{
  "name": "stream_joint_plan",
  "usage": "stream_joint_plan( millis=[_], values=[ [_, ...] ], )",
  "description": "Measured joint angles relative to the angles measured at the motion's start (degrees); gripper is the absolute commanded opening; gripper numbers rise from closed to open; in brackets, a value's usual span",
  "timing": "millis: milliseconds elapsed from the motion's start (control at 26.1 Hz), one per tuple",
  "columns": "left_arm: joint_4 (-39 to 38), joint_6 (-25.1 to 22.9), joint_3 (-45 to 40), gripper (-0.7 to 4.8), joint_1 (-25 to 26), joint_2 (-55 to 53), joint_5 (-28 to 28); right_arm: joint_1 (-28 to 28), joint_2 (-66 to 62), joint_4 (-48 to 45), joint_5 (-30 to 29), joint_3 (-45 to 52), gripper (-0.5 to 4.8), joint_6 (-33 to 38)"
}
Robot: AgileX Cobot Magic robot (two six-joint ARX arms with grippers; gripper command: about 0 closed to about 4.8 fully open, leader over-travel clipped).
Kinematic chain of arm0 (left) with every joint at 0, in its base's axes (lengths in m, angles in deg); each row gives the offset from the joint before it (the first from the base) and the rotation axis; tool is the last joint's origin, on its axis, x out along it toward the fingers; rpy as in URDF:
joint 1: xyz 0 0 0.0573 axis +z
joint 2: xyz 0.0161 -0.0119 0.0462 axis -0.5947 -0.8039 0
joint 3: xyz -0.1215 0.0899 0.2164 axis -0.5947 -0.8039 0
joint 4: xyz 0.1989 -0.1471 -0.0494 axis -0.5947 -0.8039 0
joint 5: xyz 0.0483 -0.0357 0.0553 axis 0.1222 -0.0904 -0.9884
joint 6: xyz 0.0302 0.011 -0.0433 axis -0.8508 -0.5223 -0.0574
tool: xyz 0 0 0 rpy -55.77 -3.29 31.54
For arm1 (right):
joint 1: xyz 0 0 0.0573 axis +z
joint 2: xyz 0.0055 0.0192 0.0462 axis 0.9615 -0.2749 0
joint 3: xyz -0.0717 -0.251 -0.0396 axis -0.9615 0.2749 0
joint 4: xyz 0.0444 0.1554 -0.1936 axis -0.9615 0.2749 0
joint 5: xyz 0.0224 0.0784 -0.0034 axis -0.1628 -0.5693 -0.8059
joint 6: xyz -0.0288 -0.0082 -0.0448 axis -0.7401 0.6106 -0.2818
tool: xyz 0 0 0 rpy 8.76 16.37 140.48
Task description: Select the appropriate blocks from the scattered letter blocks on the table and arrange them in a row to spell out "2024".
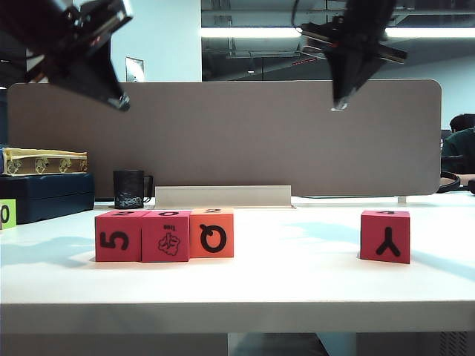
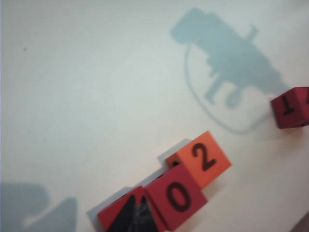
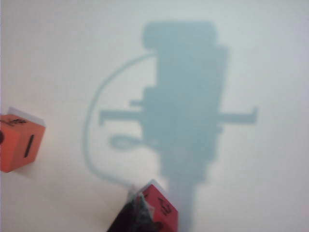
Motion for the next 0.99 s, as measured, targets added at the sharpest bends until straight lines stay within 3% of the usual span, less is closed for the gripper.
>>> stream_joint_plan(
  millis=[306, 650, 803, 994],
  values=[
    [-1.97, -0.04, 3.61, -0.06, -4.46, 1.07, -4.37, -4.57, 0.0, 0.02, -1.6, 0.02, -0.01, 0.11],
    [-3.04, -0.02, 3.63, -0.06, -4.57, 1.05, -5.2, -6.62, 0.66, -1.51, -2.56, 0.02, -0.01, 0.22],
    [-3.06, -0.02, 3.65, -0.06, -4.57, 1.05, -5.2, -6.58, 0.39, -7.74, -2.82, 0.04, -0.01, 0.24],
    [-4.11, -0.02, 3.69, -0.06, -4.55, 1.05, -5.22, -6.16, 0.2, -22.69, -8.59, 0.04, -0.02, 1.75]
  ],
)
